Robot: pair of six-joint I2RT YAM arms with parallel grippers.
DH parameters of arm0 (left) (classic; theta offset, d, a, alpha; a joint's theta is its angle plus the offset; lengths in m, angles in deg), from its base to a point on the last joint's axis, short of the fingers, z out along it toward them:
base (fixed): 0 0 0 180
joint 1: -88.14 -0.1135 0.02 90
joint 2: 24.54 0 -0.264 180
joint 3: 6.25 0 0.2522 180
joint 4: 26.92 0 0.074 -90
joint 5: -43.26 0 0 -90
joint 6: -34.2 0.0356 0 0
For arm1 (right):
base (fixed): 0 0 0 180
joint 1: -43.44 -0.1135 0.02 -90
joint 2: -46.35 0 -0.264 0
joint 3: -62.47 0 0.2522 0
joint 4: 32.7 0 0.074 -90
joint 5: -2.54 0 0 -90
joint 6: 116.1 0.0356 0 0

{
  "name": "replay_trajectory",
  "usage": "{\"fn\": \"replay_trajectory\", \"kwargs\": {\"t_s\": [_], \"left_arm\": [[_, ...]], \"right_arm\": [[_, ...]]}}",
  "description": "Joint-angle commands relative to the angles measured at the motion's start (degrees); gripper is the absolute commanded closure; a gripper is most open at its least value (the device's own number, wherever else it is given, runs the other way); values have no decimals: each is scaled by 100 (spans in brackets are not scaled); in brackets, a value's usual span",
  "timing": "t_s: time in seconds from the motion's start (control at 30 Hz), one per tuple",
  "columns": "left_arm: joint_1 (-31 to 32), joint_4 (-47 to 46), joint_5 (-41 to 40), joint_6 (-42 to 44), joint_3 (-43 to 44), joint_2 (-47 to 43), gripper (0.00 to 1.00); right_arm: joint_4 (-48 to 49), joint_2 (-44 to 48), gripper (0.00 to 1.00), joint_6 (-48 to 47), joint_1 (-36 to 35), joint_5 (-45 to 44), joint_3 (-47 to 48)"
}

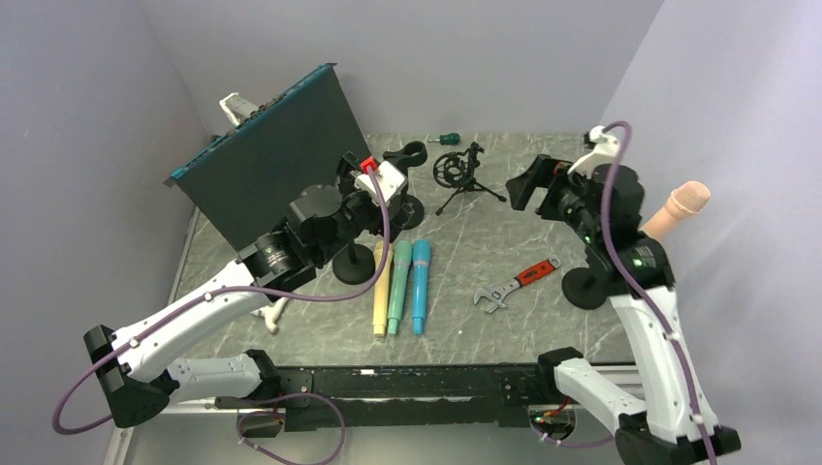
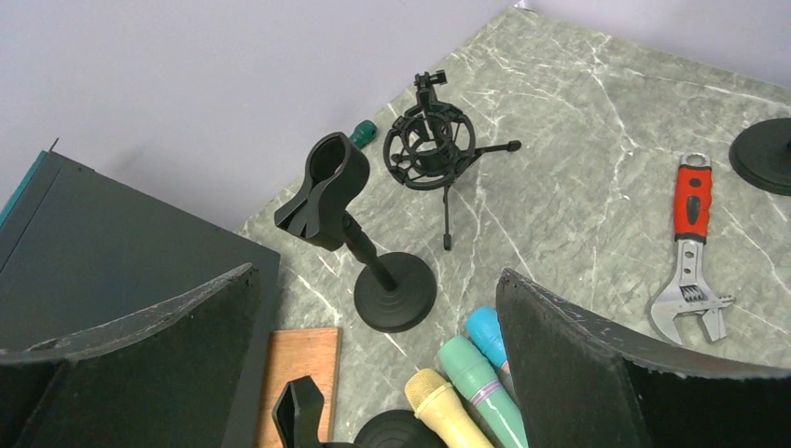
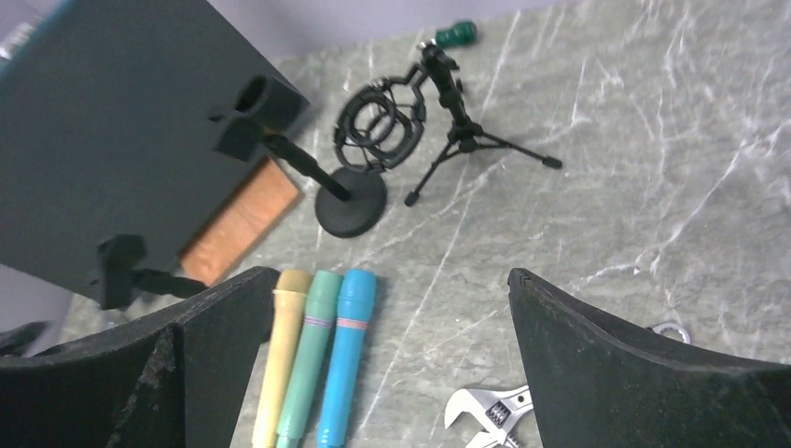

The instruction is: Remove the microphone from the stand

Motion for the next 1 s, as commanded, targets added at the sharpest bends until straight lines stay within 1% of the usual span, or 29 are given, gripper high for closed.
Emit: {"fn": "replay_trajectory", "kwargs": {"t_s": [0.0, 0.07, 0.1, 0.3, 0.43, 0.57, 0.73, 0.8, 0.97], "left_arm": [[138, -179, -142, 83, 213, -132, 1], [197, -194, -176, 109, 200, -109, 1], [225, -187, -186, 119, 204, -97, 1], [313, -217, -282, 198, 182, -150, 1], [350, -238, -301, 228, 171, -191, 1], [370, -229, -263, 202, 173, -175, 1], [414, -245, -318, 254, 160, -153, 1], [431, -241, -325, 262, 157, -148, 1], [455, -257, -384, 323, 138, -156, 1]], "right_arm": [[-1170, 331, 0, -124, 10, 128, 874], [-1520, 385, 0, -118, 9, 65, 1236], [-1727, 411, 0, -99, 6, -103, 1411], [-3309, 276, 0, 48, 12, -1820, 2437], [-4052, 187, 0, 270, 10, -2654, 2741], [-4467, 202, 0, 358, 8, -3366, 2856], [-4840, 27, 1, 668, 6, -4582, 2767], [-4765, 1, 2, 701, 6, -4960, 2692], [-4450, 22, 5, 784, 14, -5552, 2345]]}}
